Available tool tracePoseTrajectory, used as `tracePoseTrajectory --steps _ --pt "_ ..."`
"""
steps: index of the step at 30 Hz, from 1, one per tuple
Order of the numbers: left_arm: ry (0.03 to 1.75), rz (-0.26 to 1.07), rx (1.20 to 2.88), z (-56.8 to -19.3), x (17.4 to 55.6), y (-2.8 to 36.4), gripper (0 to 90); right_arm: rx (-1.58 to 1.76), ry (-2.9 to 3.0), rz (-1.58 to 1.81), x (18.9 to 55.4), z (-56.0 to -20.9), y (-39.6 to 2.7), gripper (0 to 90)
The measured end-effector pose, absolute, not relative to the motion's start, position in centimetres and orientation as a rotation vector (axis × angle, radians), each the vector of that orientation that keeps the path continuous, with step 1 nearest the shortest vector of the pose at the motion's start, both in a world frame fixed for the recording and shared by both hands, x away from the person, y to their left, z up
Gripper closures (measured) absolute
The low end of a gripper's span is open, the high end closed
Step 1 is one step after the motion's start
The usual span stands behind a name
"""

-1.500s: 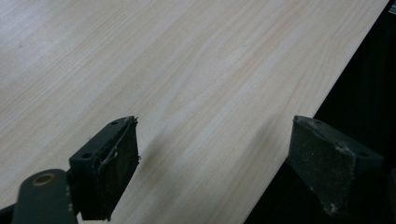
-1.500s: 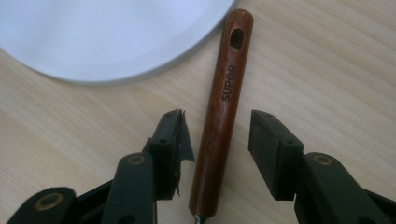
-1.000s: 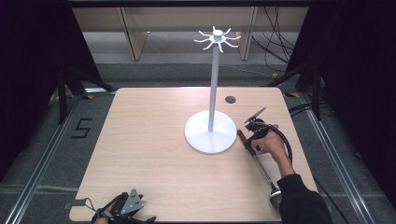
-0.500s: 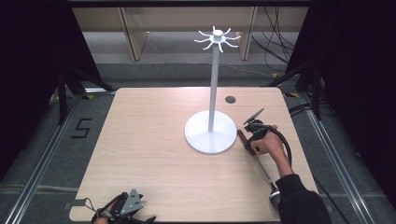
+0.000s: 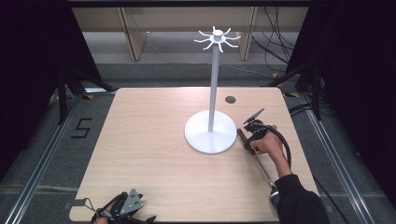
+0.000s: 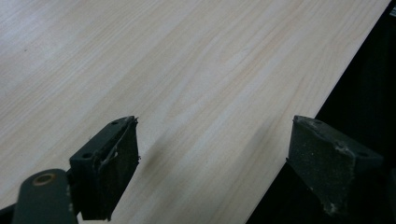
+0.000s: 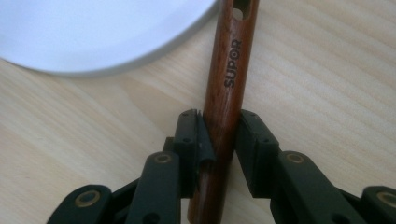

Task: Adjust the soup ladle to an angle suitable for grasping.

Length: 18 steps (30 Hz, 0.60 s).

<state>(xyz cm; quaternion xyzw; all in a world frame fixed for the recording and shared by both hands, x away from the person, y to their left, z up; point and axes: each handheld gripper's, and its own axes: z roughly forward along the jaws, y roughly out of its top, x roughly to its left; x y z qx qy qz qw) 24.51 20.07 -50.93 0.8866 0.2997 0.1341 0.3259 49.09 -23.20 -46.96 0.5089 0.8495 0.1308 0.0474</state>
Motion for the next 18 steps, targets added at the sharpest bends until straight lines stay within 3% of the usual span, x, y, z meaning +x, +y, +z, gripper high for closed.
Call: tracePoseTrajectory --steps 18 --pt "0.791 0.343 2.334 -51.0 24.4 20.0 15.4 1.425 2.539 0.766 46.1 -41.2 -24.9 74.1"
